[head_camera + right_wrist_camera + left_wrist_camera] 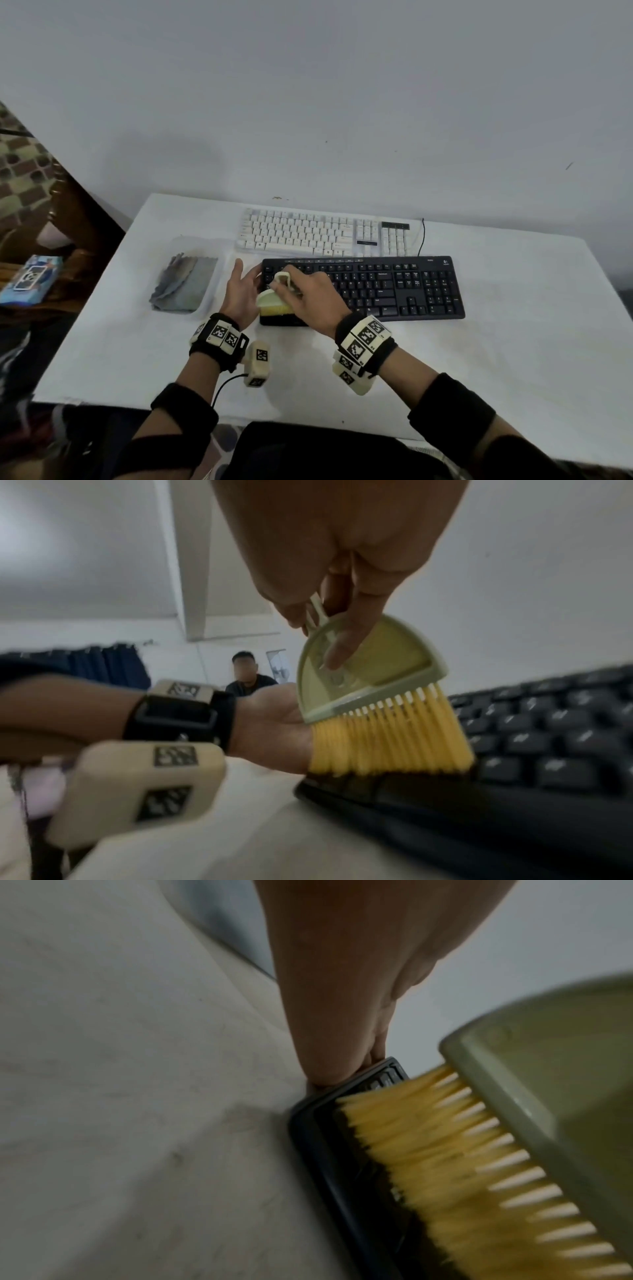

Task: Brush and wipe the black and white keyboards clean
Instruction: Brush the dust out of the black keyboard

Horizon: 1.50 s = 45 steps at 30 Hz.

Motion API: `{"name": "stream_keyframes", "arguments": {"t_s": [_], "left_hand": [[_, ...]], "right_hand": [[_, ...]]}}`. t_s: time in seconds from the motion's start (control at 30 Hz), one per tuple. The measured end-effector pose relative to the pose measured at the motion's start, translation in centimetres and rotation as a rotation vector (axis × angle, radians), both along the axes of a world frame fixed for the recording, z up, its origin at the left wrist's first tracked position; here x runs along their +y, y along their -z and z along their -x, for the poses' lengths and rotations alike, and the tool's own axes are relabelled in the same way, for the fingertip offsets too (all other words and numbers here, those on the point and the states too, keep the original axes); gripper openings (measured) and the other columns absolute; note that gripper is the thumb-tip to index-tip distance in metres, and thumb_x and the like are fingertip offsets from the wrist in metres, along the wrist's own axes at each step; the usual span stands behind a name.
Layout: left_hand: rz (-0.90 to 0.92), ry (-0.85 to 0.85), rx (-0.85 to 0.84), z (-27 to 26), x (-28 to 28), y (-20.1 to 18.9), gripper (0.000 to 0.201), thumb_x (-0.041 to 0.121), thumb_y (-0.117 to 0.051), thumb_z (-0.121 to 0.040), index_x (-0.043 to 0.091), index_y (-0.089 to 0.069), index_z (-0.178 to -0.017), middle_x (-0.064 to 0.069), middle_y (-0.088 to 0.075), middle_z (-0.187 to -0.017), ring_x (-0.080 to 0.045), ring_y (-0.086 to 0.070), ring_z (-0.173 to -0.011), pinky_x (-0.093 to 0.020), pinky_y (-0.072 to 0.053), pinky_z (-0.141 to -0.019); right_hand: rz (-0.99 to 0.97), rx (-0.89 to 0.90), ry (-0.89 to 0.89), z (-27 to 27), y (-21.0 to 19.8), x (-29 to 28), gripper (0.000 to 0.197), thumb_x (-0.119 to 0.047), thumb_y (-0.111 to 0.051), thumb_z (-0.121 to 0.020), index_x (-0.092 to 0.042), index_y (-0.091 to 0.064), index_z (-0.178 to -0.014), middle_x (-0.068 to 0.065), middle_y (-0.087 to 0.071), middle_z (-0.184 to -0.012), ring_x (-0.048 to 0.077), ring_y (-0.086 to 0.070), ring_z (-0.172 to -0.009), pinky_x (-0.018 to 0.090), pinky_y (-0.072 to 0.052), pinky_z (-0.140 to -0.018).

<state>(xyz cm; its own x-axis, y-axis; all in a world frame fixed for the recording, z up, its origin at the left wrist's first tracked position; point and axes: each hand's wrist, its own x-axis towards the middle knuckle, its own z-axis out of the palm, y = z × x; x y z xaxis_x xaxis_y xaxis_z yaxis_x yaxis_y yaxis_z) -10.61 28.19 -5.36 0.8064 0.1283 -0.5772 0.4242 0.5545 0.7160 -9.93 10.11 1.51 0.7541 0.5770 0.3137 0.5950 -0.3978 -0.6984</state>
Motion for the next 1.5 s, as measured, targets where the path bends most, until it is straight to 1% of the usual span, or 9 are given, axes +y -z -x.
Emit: {"name": "stream_keyframes", "arguments": {"t_s": [0.23,0.33,0.43,0.53,0.8,1.0,1.13,1.27,1.5], "left_hand": [[0.012,-0.032,-0.012,-0.1,0.1,0.6,0.074,0.064,-0.022,-0.106,0.01,-0.054,-0.145,-0.015,-0.068,-0.134,-0.029,-0.058,-0.133,-0.046,-0.043,-0.112],[0.013,-0.022,-0.018,-0.1,0.0,0.5,0.072,0.062,-0.021,-0.107,0.011,-0.055,-0.144,-0.014,-0.068,-0.132,-0.027,-0.06,-0.13,-0.039,-0.049,-0.098],[0.033,-0.008,-0.026,-0.2,0.1,0.6,0.072,0.063,-0.021,-0.106,0.013,-0.054,-0.145,-0.016,-0.065,-0.138,-0.031,-0.058,-0.133,-0.043,-0.048,-0.102],[0.027,-0.016,-0.029,-0.1,0.1,0.4,0.072,0.062,-0.021,-0.107,0.011,-0.052,-0.147,-0.015,-0.064,-0.138,-0.027,-0.058,-0.131,-0.04,-0.047,-0.101],[0.042,-0.038,-0.019,-0.2,-0.2,0.0,0.07,0.061,-0.023,-0.107,0.011,-0.054,-0.145,-0.016,-0.064,-0.139,-0.027,-0.06,-0.129,-0.041,-0.049,-0.097],[0.023,-0.011,-0.017,0.0,-0.1,-0.1,0.07,0.061,-0.021,-0.107,0.014,-0.055,-0.145,-0.013,-0.065,-0.139,-0.028,-0.056,-0.134,-0.045,-0.039,-0.115],[0.025,-0.038,-0.018,0.0,-0.4,-0.2,0.07,0.06,-0.022,-0.108,0.01,-0.052,-0.148,-0.015,-0.063,-0.14,-0.027,-0.057,-0.132,-0.042,-0.047,-0.103],[0.038,-0.036,-0.012,0.1,-0.3,-0.2,0.068,0.061,-0.025,-0.107,0.012,-0.052,-0.147,-0.012,-0.063,-0.14,-0.028,-0.057,-0.132,-0.048,-0.045,-0.104],[0.063,-0.026,-0.025,0.1,-0.4,-0.3,0.066,0.059,-0.025,-0.107,0.014,-0.053,-0.146,-0.009,-0.064,-0.137,-0.024,-0.059,-0.127,-0.044,-0.048,-0.096]], "right_hand": [[0.129,-0.266,0.047,-1.0,-0.7,-1.7,0.02,-0.026,-0.062,-0.1,-0.006,-0.062,-0.103,0.002,-0.06,-0.057,0.021,-0.051,-0.043,0.028,-0.034,-0.045],[0.057,-0.17,0.017,-0.8,-1.1,-0.7,0.021,-0.029,-0.059,-0.102,-0.008,-0.061,-0.103,-0.004,-0.053,-0.055,0.014,-0.043,-0.043,0.025,-0.03,-0.048],[0.016,-0.08,0.006,-0.5,-0.6,-0.1,0.02,-0.029,-0.058,-0.103,-0.009,-0.059,-0.1,-0.009,-0.046,-0.057,0.009,-0.038,-0.044,0.018,-0.026,-0.05],[0.072,-0.103,0.01,-0.5,-0.1,-1.2,0.02,-0.03,-0.057,-0.103,-0.01,-0.059,-0.102,-0.006,-0.051,-0.056,0.009,-0.04,-0.044,0.021,-0.026,-0.05],[0.032,-0.079,0.077,-1.1,-0.2,-2.5,0.029,-0.04,-0.051,-0.104,-0.012,-0.061,-0.103,0.0,-0.061,-0.061,0.016,-0.052,-0.047,0.031,-0.045,-0.048],[0.023,-0.015,-0.049,-0.5,0.2,-0.7,0.02,-0.027,-0.058,-0.103,-0.007,-0.06,-0.102,-0.001,-0.056,-0.06,0.013,-0.045,-0.046,0.025,-0.035,-0.049],[0.087,-0.125,0.004,-1.3,0.4,-3.5,0.021,-0.028,-0.058,-0.103,-0.008,-0.062,-0.103,-0.001,-0.058,-0.058,0.013,-0.045,-0.044,0.025,-0.034,-0.047],[0.127,-0.145,0.075,-1.8,0.6,-6.6,0.019,-0.031,-0.057,-0.103,-0.012,-0.06,-0.099,-0.01,-0.051,-0.058,0.008,-0.04,-0.044,0.018,-0.027,-0.049],[0.162,-0.097,0.124,-2.5,0.8,-10.9,0.023,-0.038,-0.052,-0.104,-0.016,-0.057,-0.098,-0.005,-0.061,-0.061,0.012,-0.053,-0.047,0.028,-0.044,-0.049]]}}
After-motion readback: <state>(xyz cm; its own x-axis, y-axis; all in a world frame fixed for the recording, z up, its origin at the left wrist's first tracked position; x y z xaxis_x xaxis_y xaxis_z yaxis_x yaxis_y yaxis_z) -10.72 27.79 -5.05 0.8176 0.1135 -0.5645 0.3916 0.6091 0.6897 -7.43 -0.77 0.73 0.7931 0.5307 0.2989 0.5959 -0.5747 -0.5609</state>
